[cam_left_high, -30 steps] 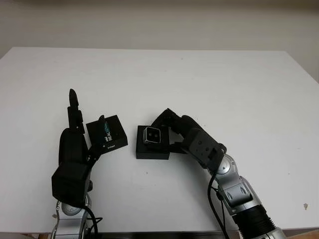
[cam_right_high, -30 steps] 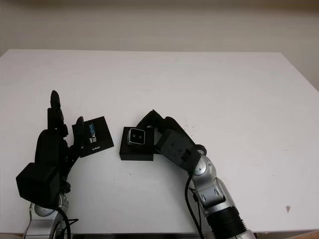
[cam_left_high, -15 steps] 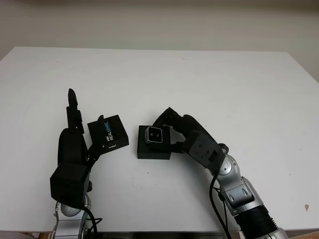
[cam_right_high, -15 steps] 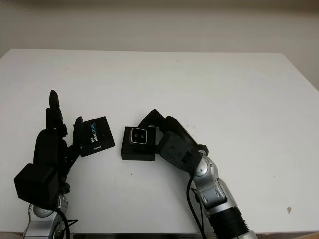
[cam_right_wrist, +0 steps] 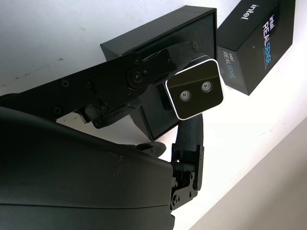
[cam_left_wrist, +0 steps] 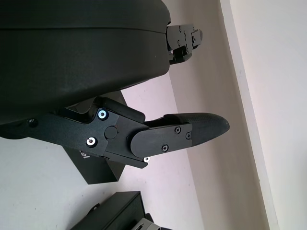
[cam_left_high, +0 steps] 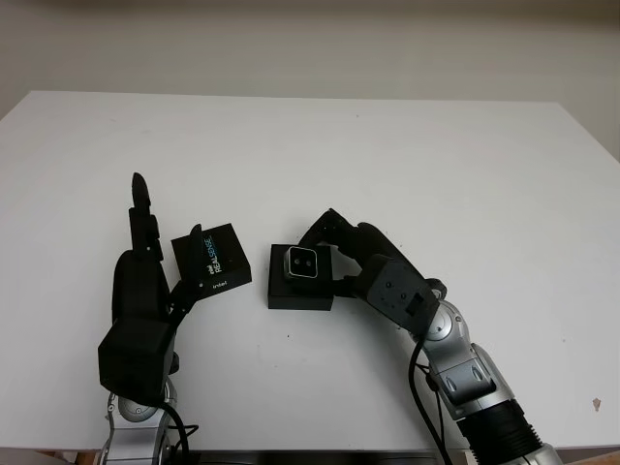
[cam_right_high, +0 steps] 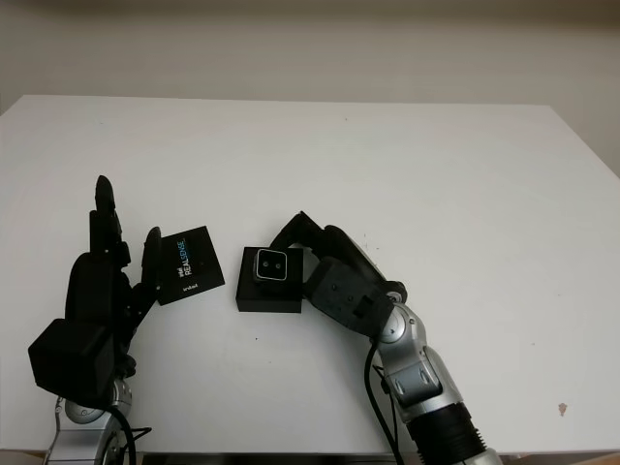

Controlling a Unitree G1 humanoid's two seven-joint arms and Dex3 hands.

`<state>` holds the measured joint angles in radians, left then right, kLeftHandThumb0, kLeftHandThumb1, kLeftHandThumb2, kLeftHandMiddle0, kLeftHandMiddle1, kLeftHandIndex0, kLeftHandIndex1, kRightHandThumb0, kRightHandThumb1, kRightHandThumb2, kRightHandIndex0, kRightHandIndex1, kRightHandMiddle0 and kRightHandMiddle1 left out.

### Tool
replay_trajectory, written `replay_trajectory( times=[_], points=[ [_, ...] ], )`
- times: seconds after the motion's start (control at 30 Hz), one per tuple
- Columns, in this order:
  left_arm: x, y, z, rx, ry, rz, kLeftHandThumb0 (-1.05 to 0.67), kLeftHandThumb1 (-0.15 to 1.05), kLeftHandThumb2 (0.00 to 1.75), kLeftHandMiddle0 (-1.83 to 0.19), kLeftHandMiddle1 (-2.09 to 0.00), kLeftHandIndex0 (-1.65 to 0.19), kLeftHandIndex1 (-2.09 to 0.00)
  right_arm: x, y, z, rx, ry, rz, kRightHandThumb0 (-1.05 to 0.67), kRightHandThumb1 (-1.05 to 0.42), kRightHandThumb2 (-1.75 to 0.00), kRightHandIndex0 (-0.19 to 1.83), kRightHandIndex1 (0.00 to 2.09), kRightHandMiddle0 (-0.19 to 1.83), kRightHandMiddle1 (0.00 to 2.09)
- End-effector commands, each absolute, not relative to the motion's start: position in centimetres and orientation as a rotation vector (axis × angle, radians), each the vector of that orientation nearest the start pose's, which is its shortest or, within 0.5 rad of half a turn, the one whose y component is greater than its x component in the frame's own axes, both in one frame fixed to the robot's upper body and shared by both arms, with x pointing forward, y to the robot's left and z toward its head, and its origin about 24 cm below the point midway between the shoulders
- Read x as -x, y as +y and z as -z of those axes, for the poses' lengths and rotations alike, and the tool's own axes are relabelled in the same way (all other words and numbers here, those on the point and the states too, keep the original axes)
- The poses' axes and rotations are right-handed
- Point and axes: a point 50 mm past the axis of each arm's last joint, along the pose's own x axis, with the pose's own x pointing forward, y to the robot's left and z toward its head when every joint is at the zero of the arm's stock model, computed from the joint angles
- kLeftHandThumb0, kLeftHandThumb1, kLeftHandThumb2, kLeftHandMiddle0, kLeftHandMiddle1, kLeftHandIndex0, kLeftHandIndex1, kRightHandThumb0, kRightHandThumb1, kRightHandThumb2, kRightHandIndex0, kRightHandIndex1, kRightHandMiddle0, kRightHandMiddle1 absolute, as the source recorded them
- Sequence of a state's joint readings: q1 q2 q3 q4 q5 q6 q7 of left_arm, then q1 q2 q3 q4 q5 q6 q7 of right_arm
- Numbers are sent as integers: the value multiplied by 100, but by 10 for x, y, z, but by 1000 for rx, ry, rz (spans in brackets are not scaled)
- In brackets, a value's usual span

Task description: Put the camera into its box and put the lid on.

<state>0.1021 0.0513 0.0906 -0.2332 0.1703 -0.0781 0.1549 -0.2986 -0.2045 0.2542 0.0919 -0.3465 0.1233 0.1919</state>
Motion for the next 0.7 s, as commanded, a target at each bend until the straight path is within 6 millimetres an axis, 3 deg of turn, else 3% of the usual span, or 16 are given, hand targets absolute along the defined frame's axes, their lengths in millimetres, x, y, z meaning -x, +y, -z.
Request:
replay_trajectory(
  times=[0.0, 0.67],
  points=[
    [-227, 188, -86, -215, -235, -265, -65, 105, 54, 14, -5, 16, -5, -298, -121, -70, 662, -5, -382, -29, -102, -6, 37, 7, 25, 209],
    [-228, 185, -84, -196, -227, -265, -66, 105, 54, 14, -5, 16, -5, -294, -123, -74, 699, 58, -352, -28, -103, -5, 41, 8, 29, 209]
  ],
)
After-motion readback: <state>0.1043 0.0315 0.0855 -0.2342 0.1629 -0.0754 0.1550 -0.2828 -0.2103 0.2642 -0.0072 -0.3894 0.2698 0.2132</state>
